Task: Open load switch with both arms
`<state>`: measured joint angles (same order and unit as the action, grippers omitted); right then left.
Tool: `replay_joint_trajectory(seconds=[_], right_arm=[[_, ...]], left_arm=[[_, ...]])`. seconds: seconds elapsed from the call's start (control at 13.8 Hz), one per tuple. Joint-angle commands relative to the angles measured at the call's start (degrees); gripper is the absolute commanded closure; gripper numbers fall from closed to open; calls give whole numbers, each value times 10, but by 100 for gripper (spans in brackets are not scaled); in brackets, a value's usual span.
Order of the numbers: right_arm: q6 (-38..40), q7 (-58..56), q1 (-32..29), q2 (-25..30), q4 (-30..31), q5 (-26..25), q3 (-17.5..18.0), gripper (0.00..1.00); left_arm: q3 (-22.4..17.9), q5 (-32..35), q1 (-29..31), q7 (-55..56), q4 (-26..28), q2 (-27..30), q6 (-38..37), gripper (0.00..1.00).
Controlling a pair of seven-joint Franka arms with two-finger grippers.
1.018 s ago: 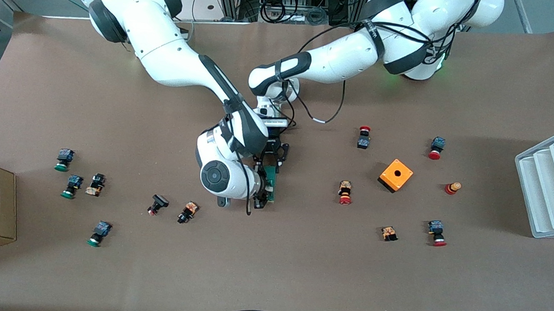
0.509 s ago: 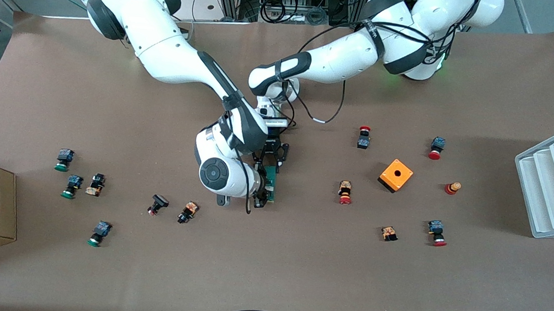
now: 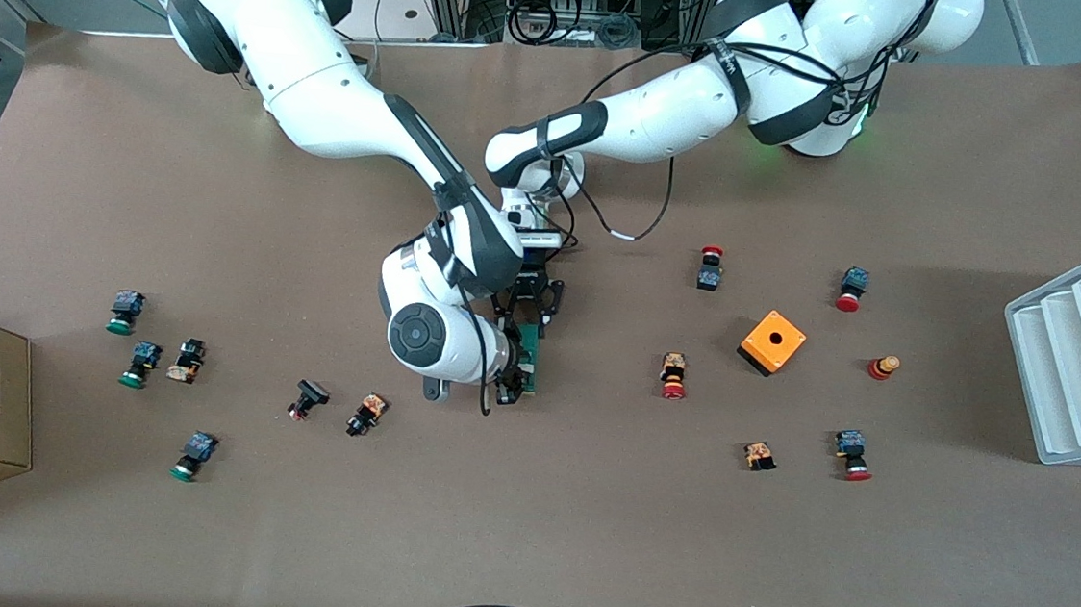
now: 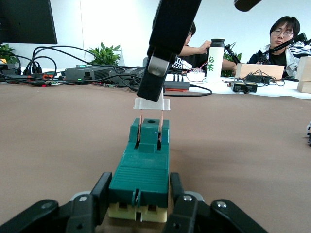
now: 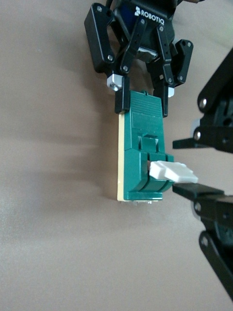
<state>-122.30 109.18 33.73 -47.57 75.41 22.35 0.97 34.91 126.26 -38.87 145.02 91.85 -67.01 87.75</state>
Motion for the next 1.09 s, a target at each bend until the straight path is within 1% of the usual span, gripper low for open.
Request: replay_joint_trajectory(seconds=[0.0, 0.07, 0.29, 0.44, 0.58, 0.8, 1.02], right_arm=[[2, 6, 5, 23, 25, -7, -2, 64], [2, 6, 5, 23, 26, -7, -2, 72], [1, 5, 7, 23, 26, -8, -2, 73], [1, 3, 7, 23, 27, -10, -2, 81], [2, 2, 7, 24, 27, -10, -2, 83], [4, 2, 12, 31, 32, -11, -2, 83], [-2, -4, 19, 48, 61, -21, -2, 83]], left_arm=[[1, -2, -9, 5, -17, -18, 7, 45], [1, -2, -9, 5, -18, -18, 7, 45], [1, -2, -9, 5, -17, -18, 7, 45], [1, -2, -9, 5, -18, -18, 7, 45], [1, -2, -9, 5, -18, -18, 7, 45], [1, -2, -9, 5, -18, -18, 7, 45], [1, -2, -9, 5, -17, -19, 7, 46]])
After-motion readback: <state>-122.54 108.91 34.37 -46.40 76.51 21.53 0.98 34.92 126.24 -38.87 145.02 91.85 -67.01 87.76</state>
